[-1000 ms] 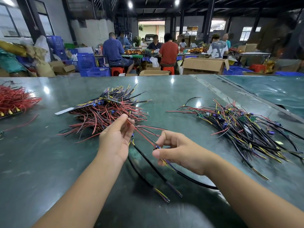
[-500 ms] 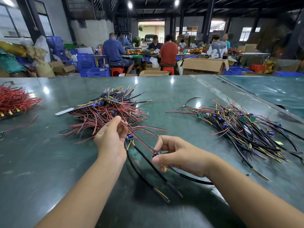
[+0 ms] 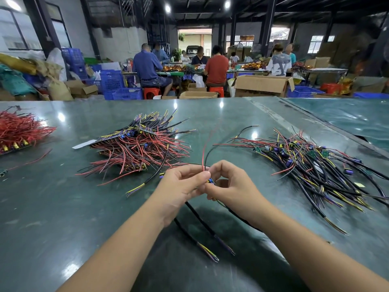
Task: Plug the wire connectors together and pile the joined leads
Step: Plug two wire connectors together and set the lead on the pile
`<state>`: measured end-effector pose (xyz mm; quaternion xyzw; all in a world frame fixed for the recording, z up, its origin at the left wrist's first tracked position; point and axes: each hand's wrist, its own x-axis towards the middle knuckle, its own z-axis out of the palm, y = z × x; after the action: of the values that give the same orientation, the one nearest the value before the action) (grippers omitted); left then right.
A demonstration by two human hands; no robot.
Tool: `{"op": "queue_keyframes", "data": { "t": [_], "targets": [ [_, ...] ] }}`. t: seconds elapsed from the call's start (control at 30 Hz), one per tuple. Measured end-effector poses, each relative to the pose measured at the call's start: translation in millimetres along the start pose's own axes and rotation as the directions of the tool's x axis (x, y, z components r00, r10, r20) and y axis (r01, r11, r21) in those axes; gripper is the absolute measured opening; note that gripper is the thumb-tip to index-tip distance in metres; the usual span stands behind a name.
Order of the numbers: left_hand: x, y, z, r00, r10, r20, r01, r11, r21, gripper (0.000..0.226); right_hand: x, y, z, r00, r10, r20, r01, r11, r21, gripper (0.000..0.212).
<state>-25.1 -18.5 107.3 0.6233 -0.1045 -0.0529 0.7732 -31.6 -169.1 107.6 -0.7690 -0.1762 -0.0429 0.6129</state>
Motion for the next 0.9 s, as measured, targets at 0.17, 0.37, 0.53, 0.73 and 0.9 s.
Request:
{"op": "queue_keyframes", "data": {
  "t": [0.17,0.37,0.53,0.73,0.9],
  "targets": [
    [3.3,2.2,-1.4,0.988,0.036,-0.148,-0.045,0.997,-0.059,0.002,-0.8,-3.9,-1.4,0.985,0.145,0.089,-0.15,0.987,0.059,0.017],
    [7.0,6.3,-4.7,0.967,0.082,-0.241,-0.115,0.985,-0.128,0.005,0.0,-8.8,-5.6,0.937,0.258,0.236,-0.28,0.958,0.067,0.025],
    [7.2,4.8,-5.7,0.984,0.069,-0.164,-0.088,0.989,-0.115,0.008,-0.2,-6.7,-6.1,0.939,0.239,0.247,-0.27,0.957,0.102,0.025],
    [6.7,2.9,-5.1,0.983,0.062,-0.175,-0.068,0.997,-0.025,0.009,0.7,-3.4,-8.8,0.934,0.237,0.267,-0.267,0.96,0.081,0.012],
    [8.2,1.8,-5.1,0.969,0.088,-0.233,-0.096,0.995,-0.025,0.008,1.2,-2.4,-10.9,0.941,0.222,0.256,-0.238,0.971,0.035,0.012]
  ]
}}
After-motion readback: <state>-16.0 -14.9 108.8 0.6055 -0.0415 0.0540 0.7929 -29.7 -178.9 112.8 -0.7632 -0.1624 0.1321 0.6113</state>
